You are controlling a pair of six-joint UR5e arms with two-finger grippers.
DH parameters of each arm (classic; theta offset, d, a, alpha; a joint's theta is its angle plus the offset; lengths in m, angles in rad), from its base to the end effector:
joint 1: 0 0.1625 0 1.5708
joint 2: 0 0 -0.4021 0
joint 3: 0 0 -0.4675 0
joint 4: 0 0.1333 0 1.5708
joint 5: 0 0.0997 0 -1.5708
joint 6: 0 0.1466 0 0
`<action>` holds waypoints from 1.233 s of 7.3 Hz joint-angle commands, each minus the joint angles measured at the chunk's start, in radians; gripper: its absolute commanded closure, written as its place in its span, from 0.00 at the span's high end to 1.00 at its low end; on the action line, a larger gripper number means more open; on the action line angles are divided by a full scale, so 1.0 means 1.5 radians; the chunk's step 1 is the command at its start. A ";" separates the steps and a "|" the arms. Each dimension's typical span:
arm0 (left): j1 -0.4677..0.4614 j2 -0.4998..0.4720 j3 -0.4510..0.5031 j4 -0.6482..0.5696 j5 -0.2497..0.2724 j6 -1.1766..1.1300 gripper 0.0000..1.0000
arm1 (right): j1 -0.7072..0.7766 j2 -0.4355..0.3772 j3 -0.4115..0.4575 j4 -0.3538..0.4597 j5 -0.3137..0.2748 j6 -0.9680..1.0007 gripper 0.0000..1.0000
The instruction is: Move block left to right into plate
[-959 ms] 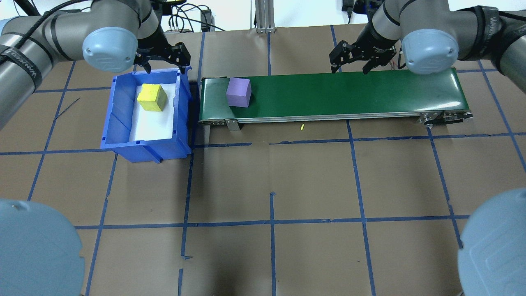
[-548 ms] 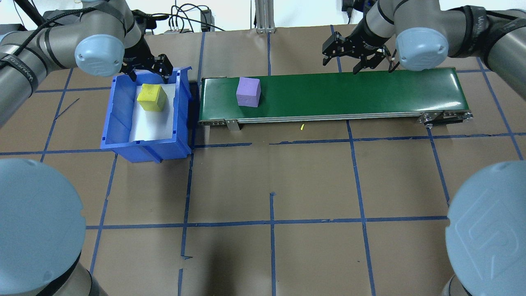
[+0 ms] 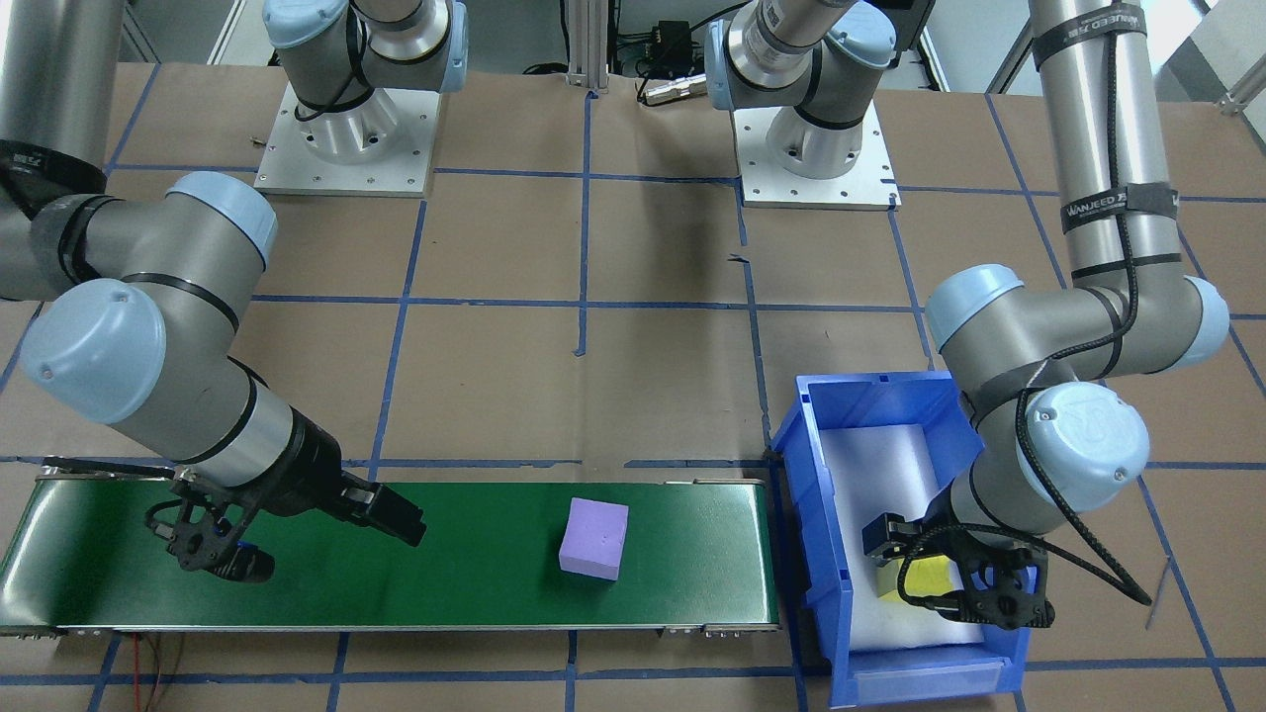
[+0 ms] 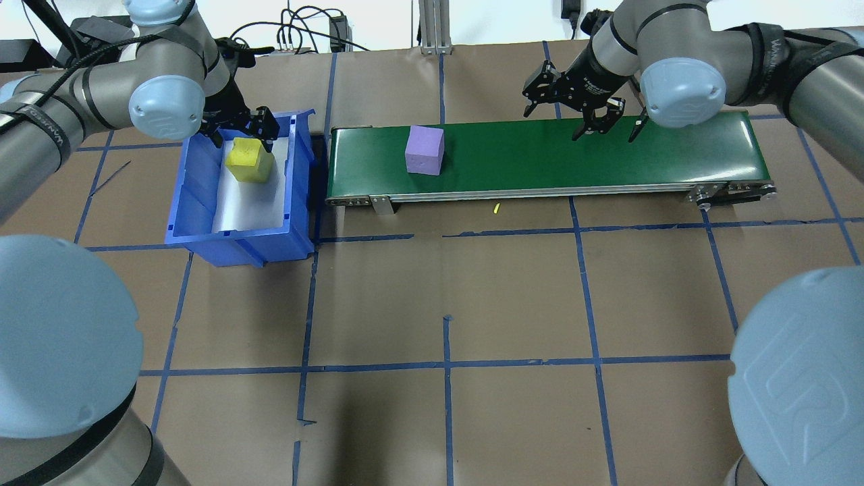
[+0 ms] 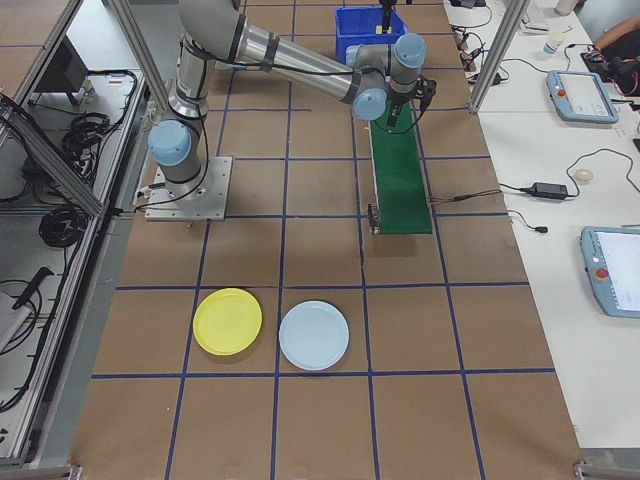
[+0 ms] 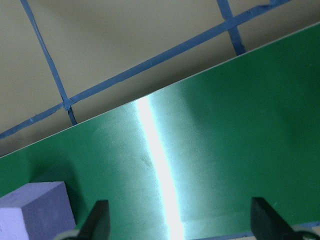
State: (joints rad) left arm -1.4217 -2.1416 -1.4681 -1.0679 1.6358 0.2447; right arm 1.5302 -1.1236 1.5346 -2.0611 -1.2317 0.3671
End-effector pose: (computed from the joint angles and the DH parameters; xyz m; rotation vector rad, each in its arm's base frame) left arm -0.0126 -0.7494 0.1472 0.1450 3.0674 -0.0329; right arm 0.1530 -0.7196 0.2084 0.5471 2.7402 -0.0316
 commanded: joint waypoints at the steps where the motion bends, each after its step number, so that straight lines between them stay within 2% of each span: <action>1: 0.006 -0.026 -0.003 0.023 0.000 0.000 0.87 | 0.012 -0.001 0.015 0.003 -0.001 0.021 1.00; 2: 0.006 -0.033 -0.009 0.022 -0.002 -0.004 0.39 | 0.012 -0.001 0.017 0.002 0.000 0.014 1.00; 3: 0.006 -0.029 -0.013 0.020 -0.001 -0.010 0.18 | 0.012 -0.001 0.017 0.001 0.000 0.011 1.00; 5: 0.006 -0.005 0.001 0.013 -0.005 -0.010 0.16 | 0.013 0.001 0.020 0.000 0.001 0.006 1.00; 6: 0.006 0.034 0.002 -0.026 -0.018 -0.036 0.16 | 0.012 0.003 0.024 -0.001 0.002 0.007 1.00; 7: 0.001 0.080 0.002 -0.082 -0.049 -0.083 0.16 | 0.012 0.003 0.027 -0.001 0.002 0.007 1.00; 8: -0.007 0.111 0.003 -0.112 -0.110 -0.107 0.16 | 0.012 0.003 0.027 -0.002 0.002 0.007 1.00; 9: -0.042 0.119 0.007 -0.107 -0.124 -0.120 0.16 | 0.013 0.003 0.026 -0.004 0.003 0.007 1.00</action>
State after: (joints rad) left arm -1.4400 -1.9974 -1.4627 -1.2078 1.5013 0.1011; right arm 1.5481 -1.1200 1.5741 -2.0650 -1.2284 0.3773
